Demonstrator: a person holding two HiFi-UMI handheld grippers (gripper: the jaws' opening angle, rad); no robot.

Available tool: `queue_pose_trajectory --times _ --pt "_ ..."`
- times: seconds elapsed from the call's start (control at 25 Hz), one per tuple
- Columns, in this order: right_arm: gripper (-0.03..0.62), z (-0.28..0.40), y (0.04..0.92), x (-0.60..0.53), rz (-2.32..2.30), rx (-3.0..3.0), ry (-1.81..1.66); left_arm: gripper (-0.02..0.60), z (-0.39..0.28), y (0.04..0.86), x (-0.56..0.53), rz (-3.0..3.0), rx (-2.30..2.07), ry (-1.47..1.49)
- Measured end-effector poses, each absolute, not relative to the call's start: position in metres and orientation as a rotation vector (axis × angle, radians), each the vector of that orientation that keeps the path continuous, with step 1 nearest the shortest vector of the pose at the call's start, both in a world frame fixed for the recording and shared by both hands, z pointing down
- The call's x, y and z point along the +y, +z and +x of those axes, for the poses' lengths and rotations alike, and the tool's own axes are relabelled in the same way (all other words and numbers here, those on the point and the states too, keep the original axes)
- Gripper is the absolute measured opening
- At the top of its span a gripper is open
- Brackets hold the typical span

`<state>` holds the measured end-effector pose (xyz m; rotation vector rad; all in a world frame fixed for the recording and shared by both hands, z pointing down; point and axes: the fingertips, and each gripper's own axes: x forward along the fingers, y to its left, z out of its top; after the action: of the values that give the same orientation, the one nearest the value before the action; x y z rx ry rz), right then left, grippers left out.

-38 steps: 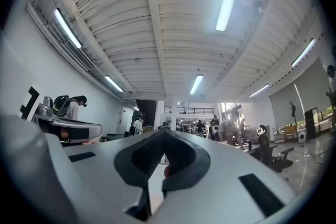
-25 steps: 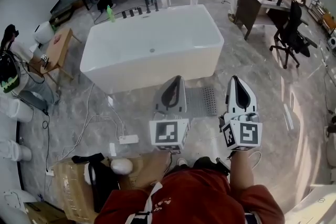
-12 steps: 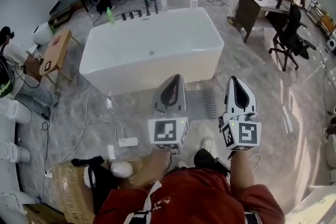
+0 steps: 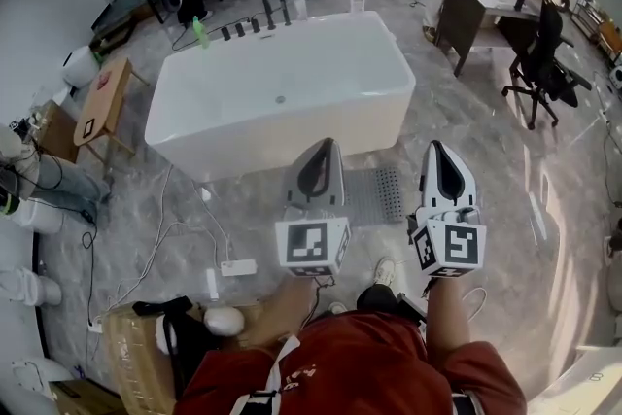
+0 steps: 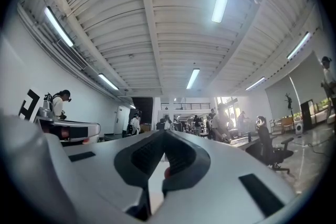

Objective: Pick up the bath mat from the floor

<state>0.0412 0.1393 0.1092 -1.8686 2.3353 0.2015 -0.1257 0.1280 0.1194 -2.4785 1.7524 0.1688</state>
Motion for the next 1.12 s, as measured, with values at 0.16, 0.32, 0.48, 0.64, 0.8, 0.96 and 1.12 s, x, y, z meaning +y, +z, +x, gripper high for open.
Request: queue_pose_trajectory --times 0.16,0.32,0.48,0.64,0.8,0.96,1.12 --pt "0.011 0.057 0.112 0.116 -1.874 2.336 0.187 0.014 -0.107 0.123 0.102 -2.498 1.747 0.157" --pt "0.011 0.076 0.114 0.090 -1.884 2.326 0.166 0.014 -0.089 0.123 0.078 -2.503 1.739 0.141" --pt "0.011 0.095 0.115 0.067 -1.887 2.321 0.143 0.014 -0.072 0.121 0.055 -2.499 1.746 0.127" --pt "0.011 0.120 0.118 0.041 -1.883 2.322 0.112 0.014 -0.049 0.121 0.031 -2.501 1.754 0.115" --pt "0.011 0.141 0.122 0.015 -1.866 2.327 0.089 0.014 -0.029 0.122 0.008 -2.484 1.767 0.091" --pt "0.011 0.170 0.124 -0.007 -1.856 2.325 0.074 0.014 -0.005 0.123 -0.014 -2.474 1.784 0.085" --pt "0.011 0.195 0.124 -0.025 -1.844 2.333 0.071 0.014 0.020 0.120 -0.032 -2.460 1.796 0.093"
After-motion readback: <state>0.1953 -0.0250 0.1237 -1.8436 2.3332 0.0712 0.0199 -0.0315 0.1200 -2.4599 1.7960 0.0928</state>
